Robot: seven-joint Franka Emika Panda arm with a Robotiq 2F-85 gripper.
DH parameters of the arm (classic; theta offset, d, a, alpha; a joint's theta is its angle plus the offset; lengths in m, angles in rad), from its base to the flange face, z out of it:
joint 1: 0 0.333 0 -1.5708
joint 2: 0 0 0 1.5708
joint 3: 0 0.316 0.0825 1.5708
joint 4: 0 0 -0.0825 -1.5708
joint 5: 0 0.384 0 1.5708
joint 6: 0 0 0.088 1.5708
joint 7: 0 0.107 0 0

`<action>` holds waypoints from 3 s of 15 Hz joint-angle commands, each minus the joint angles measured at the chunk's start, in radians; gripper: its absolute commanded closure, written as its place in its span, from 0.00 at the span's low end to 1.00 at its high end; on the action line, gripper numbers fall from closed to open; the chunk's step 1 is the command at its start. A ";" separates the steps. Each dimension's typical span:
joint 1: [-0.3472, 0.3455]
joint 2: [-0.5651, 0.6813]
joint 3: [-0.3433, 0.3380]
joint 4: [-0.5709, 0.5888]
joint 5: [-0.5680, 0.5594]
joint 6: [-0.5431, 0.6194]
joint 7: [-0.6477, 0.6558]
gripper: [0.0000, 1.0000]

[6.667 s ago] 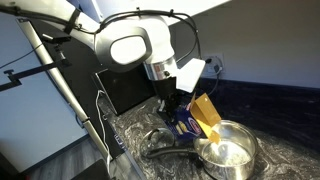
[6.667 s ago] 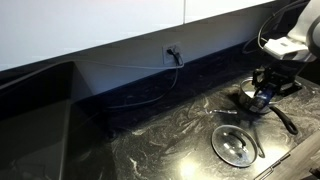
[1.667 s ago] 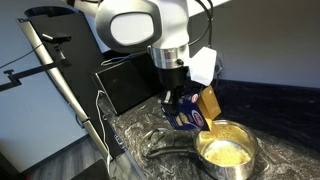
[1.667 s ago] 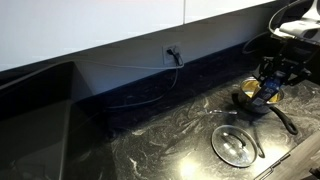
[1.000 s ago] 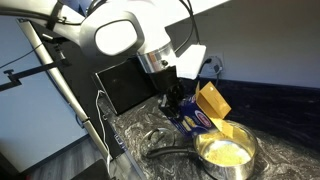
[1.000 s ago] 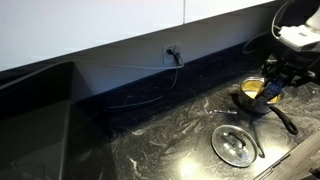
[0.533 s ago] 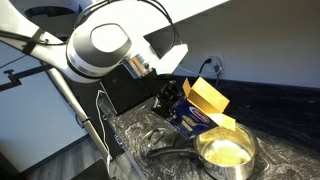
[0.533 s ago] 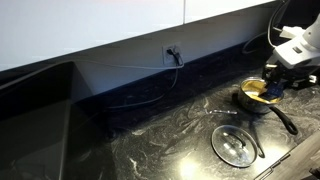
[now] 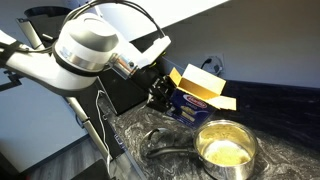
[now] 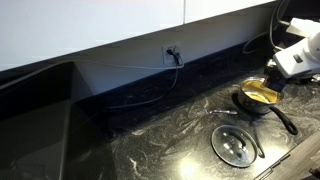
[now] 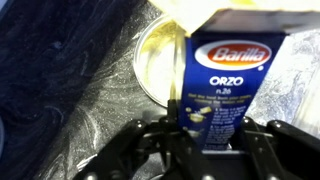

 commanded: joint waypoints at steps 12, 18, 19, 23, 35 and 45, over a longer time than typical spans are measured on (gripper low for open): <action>0.196 0.036 0.119 -0.002 -0.546 -0.351 0.431 0.82; 0.283 0.153 0.185 0.009 -0.698 -0.491 0.562 0.82; 0.293 0.172 0.192 0.011 -0.727 -0.508 0.591 0.82; 0.326 0.247 0.219 0.019 -0.835 -0.561 0.715 0.82; 0.355 0.404 0.245 0.044 -1.001 -0.569 0.890 0.82; 0.456 0.617 0.289 0.210 -1.181 -0.762 0.836 0.82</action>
